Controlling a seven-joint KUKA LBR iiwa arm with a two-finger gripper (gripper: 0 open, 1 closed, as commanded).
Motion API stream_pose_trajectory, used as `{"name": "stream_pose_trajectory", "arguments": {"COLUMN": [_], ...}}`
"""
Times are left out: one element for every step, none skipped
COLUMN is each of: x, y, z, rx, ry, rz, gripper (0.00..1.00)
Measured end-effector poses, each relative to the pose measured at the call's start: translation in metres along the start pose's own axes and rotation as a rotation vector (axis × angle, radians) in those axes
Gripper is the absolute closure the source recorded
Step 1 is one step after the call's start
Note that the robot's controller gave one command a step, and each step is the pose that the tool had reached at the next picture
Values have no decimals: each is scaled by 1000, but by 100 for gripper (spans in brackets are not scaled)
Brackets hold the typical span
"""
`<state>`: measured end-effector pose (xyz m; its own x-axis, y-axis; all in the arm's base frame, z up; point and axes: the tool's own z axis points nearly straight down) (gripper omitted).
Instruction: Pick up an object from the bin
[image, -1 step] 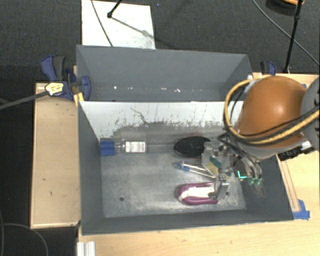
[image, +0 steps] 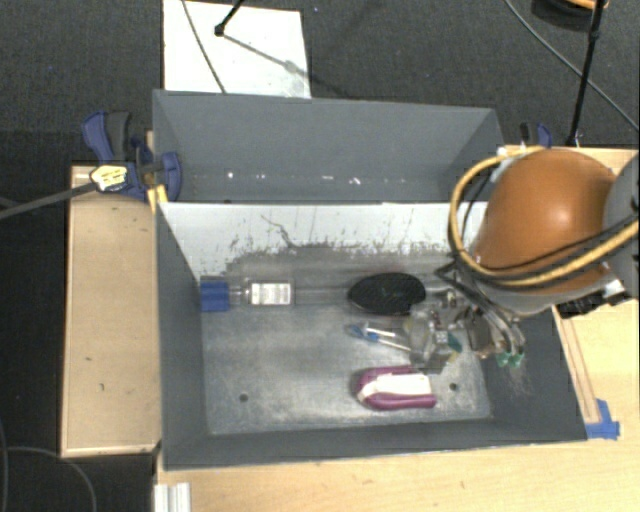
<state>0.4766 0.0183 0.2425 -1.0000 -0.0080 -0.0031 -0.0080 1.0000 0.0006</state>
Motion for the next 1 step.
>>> {"name": "stream_pose_trajectory", "arguments": {"x": [0], "y": [0], "z": [0], "rx": [0], "ry": [0], "rz": [1], "gripper": [0]}}
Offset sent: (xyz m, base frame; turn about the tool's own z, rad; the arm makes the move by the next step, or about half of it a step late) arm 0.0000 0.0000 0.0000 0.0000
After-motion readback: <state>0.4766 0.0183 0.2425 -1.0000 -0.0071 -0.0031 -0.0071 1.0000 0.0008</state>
